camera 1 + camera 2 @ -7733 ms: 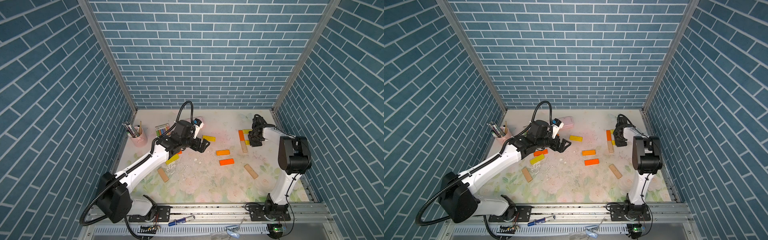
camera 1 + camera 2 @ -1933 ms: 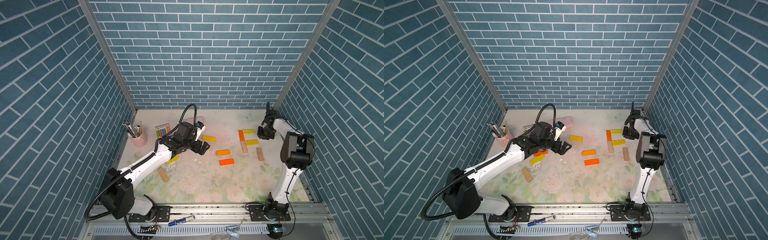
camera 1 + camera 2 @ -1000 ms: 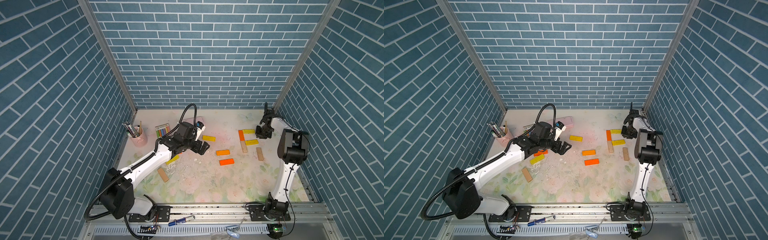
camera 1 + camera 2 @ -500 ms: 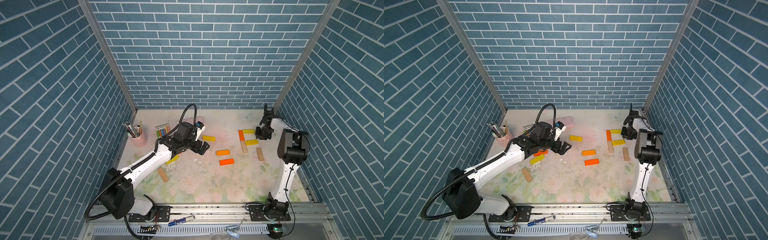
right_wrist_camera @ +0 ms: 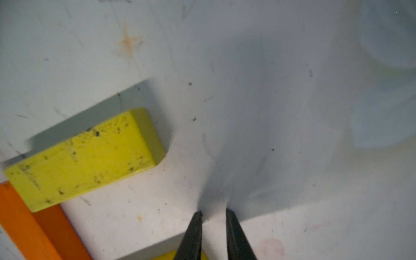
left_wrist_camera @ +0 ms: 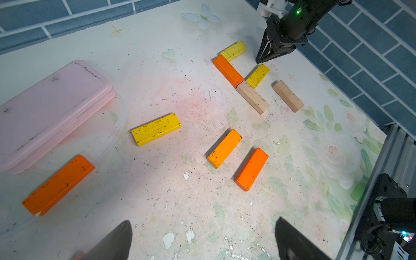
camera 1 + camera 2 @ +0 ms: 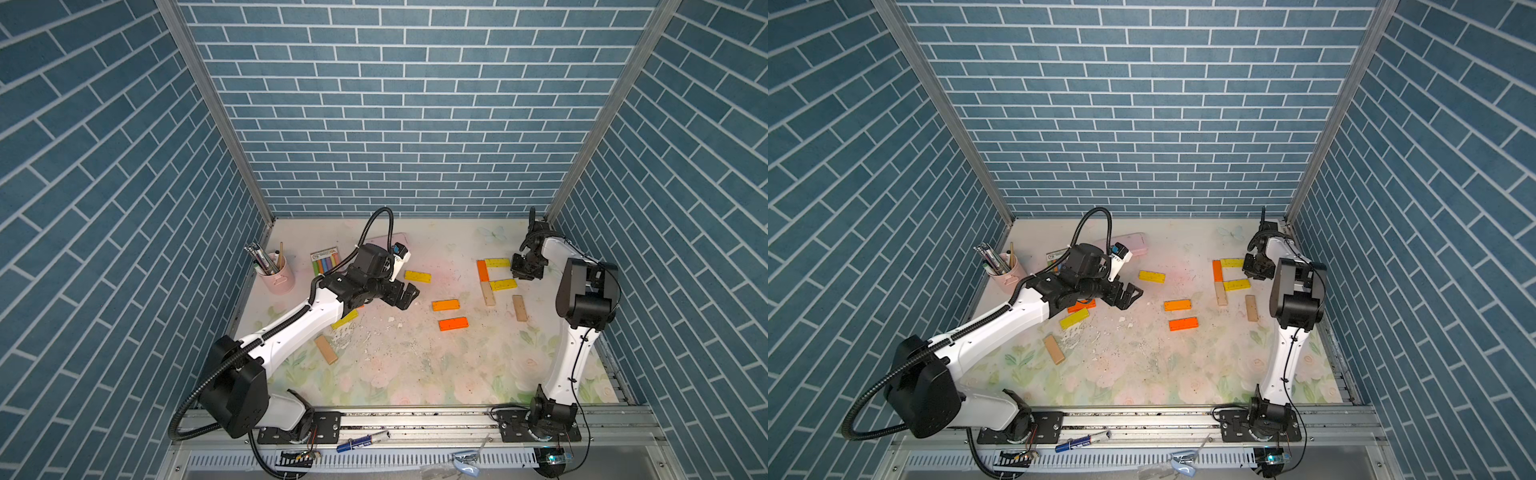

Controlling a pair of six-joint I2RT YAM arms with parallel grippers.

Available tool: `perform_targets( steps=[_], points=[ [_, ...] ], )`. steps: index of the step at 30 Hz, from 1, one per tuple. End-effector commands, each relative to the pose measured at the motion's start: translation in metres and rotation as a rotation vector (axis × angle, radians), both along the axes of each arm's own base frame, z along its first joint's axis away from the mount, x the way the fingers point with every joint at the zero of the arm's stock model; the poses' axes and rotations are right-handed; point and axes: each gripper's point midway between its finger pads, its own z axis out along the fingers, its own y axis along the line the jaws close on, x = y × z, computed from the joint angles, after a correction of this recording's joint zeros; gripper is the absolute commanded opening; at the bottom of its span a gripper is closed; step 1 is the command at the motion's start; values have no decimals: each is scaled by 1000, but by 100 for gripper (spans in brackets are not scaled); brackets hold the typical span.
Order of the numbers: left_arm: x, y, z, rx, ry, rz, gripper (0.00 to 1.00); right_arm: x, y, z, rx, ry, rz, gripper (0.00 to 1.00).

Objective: Assemble the number 6 with building blocks
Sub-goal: Adjust the building block at the center of the board.

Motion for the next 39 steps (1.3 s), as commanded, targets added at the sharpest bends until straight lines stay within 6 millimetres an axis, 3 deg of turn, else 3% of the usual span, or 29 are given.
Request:
perform_targets(
  steps=[1, 20, 33, 39],
  points=[
    [-3, -1, -2, 14, 2, -12, 99, -22, 3, -11, 17, 77, 8, 21],
    [-3, -1, -4, 13, 8, -11, 99, -20, 10, -6, 48, 65, -6, 34],
    [-3, -2, -4, 7, 10, -13, 99, -37, 19, -18, 31, 113, 34, 30],
    [-4, -3, -4, 6, 12, -16, 99, -35, 13, -17, -1, 111, 30, 28]
  ],
)
